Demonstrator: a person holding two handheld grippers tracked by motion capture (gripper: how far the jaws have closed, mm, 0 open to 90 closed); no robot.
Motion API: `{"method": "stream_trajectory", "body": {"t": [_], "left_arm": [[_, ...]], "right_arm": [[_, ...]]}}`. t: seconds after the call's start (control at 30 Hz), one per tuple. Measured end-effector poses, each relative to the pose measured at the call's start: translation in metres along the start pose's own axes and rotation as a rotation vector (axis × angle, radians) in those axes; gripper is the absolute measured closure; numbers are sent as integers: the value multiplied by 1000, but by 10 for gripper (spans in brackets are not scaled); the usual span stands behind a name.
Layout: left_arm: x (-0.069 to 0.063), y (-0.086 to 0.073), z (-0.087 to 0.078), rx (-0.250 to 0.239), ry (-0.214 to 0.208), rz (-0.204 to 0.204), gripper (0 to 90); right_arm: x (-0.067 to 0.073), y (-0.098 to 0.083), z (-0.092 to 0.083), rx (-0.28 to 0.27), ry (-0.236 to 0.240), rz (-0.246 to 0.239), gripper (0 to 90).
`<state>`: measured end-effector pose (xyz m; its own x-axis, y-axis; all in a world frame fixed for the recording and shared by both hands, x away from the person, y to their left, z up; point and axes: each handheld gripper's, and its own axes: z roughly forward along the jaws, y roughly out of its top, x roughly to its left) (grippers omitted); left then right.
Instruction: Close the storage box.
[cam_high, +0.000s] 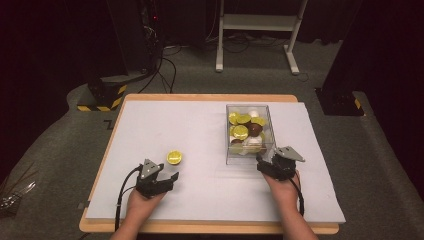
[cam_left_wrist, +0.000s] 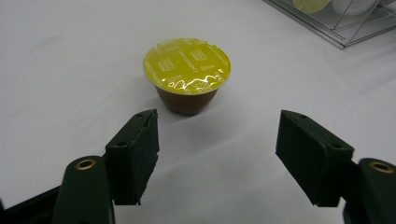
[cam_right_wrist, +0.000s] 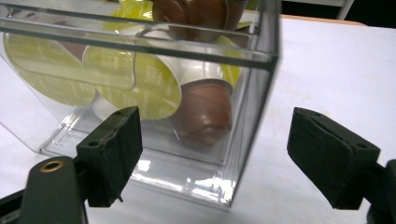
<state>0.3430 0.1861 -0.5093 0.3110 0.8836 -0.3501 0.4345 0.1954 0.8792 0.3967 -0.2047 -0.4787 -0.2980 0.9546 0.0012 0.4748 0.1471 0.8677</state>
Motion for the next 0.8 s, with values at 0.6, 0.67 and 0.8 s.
{"method": "stream_trajectory", "body": {"t": [0.6,0.67,0.8], "left_arm": [[10,7,-6,18,32,-2,301],[17,11,-10,18,48,-1,301],[36,17,-17,22,95,-5,301]], "right_arm": [[-31,-26,-28,47,-17,1,213],[-35,-30,-30,56,-23,2,214],[-43,-36,-33,81,-33,2,218]]}}
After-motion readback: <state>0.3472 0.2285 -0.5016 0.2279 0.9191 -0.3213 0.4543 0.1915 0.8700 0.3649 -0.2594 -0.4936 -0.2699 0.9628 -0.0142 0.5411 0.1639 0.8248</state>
